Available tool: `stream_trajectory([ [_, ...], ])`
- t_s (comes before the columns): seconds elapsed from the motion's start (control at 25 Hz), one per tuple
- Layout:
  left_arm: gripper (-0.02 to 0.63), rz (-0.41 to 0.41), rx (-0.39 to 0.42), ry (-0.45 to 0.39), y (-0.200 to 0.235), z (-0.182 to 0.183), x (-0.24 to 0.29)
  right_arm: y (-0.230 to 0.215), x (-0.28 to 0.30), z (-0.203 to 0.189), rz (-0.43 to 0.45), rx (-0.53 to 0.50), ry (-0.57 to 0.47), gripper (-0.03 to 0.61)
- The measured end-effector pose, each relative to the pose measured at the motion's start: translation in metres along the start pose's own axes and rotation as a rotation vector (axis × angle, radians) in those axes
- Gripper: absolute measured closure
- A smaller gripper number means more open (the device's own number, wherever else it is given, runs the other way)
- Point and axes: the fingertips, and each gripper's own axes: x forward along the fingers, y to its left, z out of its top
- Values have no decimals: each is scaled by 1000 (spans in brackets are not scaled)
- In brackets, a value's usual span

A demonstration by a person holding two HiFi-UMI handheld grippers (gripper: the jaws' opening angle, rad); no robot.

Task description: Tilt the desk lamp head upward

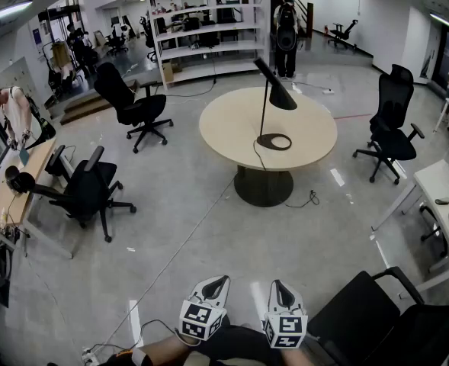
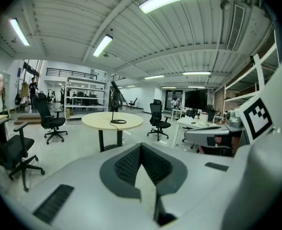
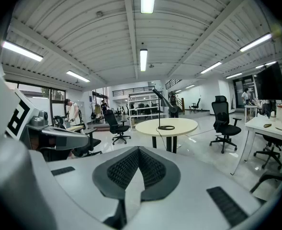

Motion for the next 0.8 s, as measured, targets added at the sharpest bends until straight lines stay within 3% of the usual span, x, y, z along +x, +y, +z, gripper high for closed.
stream_trajectory([
  [0.24, 568, -11, -8, 9, 23, 8, 33, -7, 37, 8, -10, 11, 7, 565],
  [0.48, 566, -75, -12, 23, 44, 19, 94, -34, 87, 21, -60, 17, 28, 565],
  [0.8, 566, -153, -7, 4, 108, 81, 191, -55, 199, 73, -94, 21, 34, 565],
])
